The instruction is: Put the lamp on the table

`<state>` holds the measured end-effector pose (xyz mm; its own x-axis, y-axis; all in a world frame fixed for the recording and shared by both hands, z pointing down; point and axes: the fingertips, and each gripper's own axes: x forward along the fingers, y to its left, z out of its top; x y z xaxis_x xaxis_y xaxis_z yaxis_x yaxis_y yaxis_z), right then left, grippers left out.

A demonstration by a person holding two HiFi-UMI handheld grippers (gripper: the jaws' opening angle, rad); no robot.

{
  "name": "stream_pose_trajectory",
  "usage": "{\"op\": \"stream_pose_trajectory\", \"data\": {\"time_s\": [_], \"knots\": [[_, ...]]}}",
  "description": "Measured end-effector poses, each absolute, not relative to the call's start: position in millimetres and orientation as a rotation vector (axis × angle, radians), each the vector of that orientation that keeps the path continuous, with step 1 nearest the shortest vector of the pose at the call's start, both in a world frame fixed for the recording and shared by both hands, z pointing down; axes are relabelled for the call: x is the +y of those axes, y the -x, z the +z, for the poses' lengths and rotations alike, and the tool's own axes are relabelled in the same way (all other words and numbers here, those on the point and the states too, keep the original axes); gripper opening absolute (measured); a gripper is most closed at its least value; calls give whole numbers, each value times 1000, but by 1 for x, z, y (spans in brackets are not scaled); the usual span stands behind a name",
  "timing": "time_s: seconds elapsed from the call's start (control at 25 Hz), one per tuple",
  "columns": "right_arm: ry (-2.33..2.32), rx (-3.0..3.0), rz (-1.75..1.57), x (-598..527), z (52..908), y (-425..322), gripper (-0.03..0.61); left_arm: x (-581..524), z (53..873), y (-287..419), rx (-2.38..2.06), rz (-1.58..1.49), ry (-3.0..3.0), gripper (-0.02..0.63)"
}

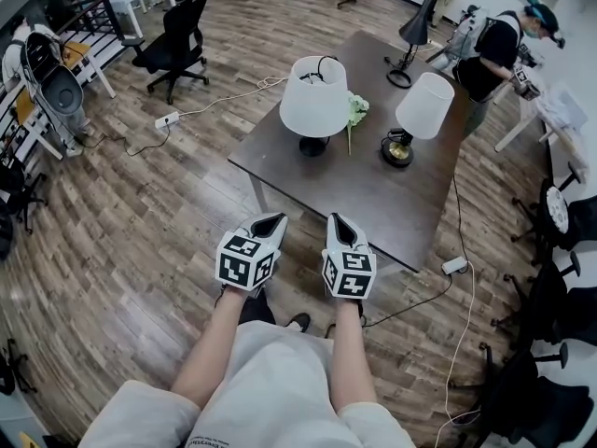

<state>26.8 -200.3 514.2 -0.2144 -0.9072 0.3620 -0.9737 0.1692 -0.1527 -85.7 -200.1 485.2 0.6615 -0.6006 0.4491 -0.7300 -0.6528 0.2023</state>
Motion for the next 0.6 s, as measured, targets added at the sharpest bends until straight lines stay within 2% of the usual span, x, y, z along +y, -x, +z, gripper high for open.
{"op": "stream_pose_trajectory", "data": {"time_s": [0.6], "knots": [[-1794,-2276,504,-201,515,-18,21,-209,475,98,-1126,410,-2493,0]]}}
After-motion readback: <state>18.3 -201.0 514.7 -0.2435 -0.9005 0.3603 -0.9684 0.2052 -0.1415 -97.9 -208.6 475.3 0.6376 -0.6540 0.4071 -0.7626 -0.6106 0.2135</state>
